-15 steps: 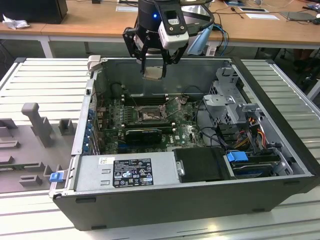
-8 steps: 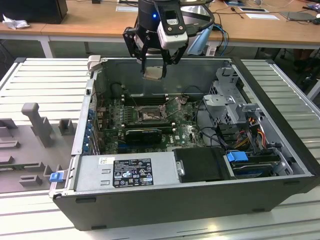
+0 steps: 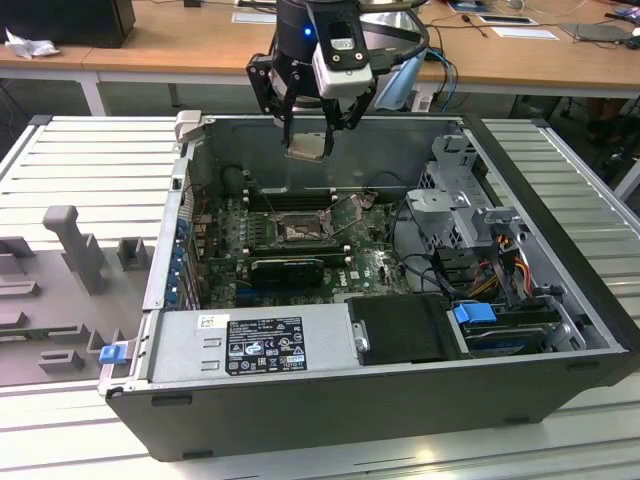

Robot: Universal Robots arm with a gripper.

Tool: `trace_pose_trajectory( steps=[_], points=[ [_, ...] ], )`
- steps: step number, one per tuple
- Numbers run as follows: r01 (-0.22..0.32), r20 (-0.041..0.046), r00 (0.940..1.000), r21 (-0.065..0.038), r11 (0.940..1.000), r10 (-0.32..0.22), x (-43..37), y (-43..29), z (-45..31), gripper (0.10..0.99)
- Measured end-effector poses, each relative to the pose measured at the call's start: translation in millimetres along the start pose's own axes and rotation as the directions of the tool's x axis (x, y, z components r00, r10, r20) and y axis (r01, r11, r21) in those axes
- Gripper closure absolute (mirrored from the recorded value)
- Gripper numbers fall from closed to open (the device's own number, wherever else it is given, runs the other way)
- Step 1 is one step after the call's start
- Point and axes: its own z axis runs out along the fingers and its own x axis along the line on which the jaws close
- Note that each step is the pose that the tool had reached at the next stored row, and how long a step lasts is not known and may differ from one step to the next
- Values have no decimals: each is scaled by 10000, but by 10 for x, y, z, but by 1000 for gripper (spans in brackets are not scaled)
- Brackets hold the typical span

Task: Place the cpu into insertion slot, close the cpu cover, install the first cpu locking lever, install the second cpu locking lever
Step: 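Place the cpu into insertion slot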

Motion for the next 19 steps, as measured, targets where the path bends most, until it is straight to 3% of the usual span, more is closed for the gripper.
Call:
trace_pose_trajectory(
  steps=[19],
  points=[
    [-547, 49, 9985, -13, 9985, 547, 0, 0, 3, 557]
  ],
)
